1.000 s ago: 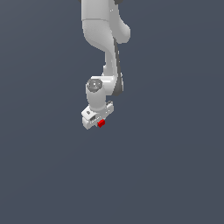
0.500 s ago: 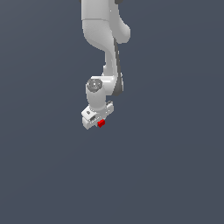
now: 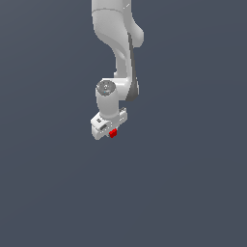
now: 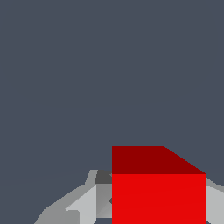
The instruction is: Pick up the red cube and move it to a goal position.
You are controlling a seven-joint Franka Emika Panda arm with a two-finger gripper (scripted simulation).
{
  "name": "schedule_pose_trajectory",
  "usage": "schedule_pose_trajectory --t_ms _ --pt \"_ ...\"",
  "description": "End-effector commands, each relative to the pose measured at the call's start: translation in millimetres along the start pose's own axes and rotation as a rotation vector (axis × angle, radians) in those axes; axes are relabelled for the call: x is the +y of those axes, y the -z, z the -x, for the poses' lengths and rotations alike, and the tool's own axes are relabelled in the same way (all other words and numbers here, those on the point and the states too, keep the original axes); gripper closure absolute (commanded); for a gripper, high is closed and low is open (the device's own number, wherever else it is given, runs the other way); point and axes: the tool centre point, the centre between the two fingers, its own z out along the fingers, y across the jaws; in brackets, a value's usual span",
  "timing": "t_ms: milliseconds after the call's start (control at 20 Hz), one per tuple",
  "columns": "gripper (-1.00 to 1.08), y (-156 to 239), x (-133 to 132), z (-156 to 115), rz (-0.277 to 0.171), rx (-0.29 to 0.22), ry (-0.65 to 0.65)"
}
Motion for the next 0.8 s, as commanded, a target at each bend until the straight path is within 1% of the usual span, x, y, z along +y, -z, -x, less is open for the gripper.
schedule_pose_trajectory --t_ms 0,250,750 --pt "1.08 16.2 -2.6 -5.4 0.001 0.001 0.001" --pt "1.08 58.6 -9.9 -19.0 0.001 0.001 0.001" --pt "1.08 163.9 -27.0 -53.4 0.001 0.001 0.002"
